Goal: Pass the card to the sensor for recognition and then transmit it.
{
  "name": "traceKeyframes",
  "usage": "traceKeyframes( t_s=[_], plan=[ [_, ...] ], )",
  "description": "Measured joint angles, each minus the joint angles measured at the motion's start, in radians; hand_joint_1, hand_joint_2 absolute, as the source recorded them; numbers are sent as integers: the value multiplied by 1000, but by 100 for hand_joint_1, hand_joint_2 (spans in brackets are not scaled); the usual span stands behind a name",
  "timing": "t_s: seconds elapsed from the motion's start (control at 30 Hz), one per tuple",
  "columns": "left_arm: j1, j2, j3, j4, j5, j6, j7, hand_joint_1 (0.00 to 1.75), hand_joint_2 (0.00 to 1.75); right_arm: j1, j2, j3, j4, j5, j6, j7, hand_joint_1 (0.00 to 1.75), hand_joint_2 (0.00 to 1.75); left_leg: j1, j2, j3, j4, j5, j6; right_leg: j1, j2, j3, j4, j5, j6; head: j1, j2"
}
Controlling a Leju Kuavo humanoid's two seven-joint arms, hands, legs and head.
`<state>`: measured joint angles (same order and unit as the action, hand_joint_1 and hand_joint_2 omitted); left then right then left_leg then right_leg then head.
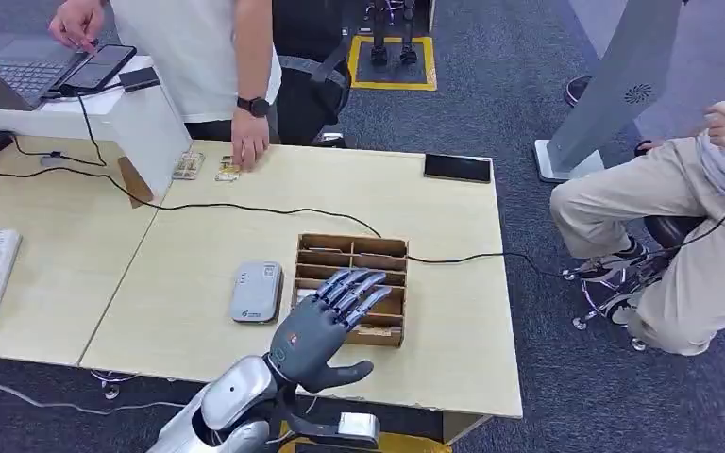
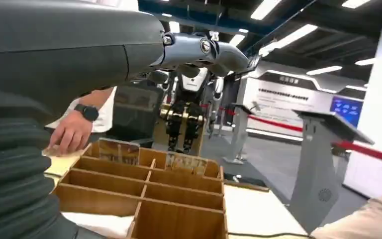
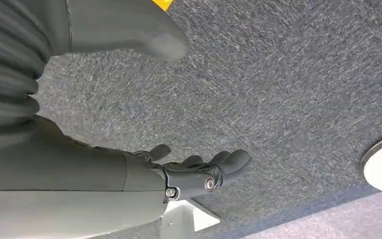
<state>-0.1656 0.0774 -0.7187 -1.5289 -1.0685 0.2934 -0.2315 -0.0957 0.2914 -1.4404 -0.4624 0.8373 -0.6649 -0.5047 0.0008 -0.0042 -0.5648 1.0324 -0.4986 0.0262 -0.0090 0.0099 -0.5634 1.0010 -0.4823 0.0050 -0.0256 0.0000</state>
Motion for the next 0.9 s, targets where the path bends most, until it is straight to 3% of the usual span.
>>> traceKeyframes(
  t_s=[0.6, 0.9],
  plan=[
    [-24, -44, -1, 151, -129, 47, 121, 0, 175, 11, 1, 53, -7, -5, 0, 20, 0, 175, 0, 0, 0, 0, 0, 0, 0, 0, 0, 0, 0, 0, 0, 0],
    [-47, -55, 16, 210, -291, 60, 264, 0, 175, 14, 1, 75, -10, -21, 0, 50, 0, 175, 0, 0, 0, 0, 0, 0, 0, 0, 0, 0, 0, 0, 0, 0]
  ],
)
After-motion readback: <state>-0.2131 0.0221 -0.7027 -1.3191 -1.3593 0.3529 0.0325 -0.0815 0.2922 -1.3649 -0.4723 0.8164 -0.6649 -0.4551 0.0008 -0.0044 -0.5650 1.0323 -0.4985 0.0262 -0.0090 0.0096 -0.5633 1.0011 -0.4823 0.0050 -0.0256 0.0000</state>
